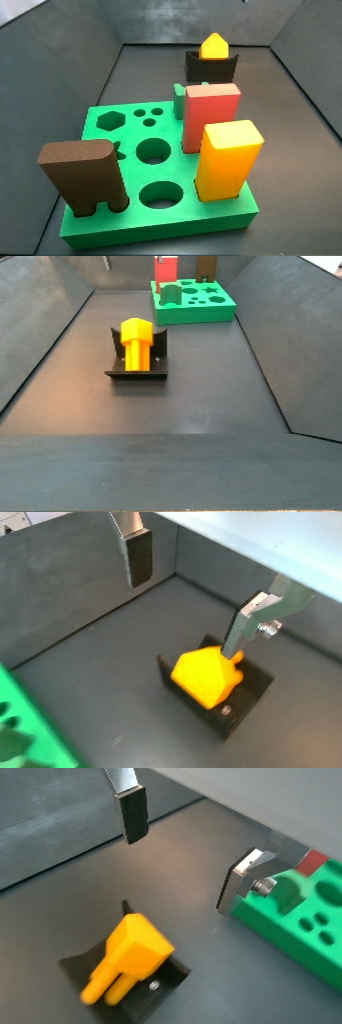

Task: Pick up the 3 prong object. Move up. Rotate the 3 prong object. Place the 3 prong object on the fixture. Regrasp the 3 prong object. Move to above the board. Insert the 3 prong object.
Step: Regrasp the 3 prong object.

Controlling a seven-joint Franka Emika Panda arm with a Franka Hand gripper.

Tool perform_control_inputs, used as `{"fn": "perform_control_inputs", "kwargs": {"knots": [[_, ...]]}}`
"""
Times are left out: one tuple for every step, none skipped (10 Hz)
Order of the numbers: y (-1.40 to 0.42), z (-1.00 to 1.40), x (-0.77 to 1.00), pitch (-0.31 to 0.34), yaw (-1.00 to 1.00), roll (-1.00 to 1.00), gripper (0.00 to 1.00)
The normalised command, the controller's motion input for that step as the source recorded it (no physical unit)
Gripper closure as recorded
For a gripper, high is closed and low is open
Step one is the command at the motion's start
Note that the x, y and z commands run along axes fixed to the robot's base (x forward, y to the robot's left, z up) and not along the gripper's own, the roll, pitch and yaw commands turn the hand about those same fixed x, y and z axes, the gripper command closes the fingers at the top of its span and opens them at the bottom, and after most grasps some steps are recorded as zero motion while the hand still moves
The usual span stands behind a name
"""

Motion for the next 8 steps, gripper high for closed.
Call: {"fn": "perform_control_inputs", "kwargs": {"knots": [[-0.01, 0.00, -0.02, 0.007, 0.02, 1.00, 0.00], [-0.02, 0.01, -0.02, 0.009, 0.02, 1.00, 0.00], [-0.02, 0.01, -0.01, 0.013, 0.02, 1.00, 0.00], [-0.02, 0.00, 0.00, 0.018, 0.02, 1.00, 0.00], [-0.02, -0.01, 0.01, 0.022, 0.03, 1.00, 0.00], [-0.02, -0.01, 0.03, 0.032, 0.03, 1.00, 0.00], [-0.02, -0.01, 0.04, 0.043, 0.03, 1.00, 0.00], [-0.03, -0.01, 0.06, 0.062, 0.04, 1.00, 0.00]]}}
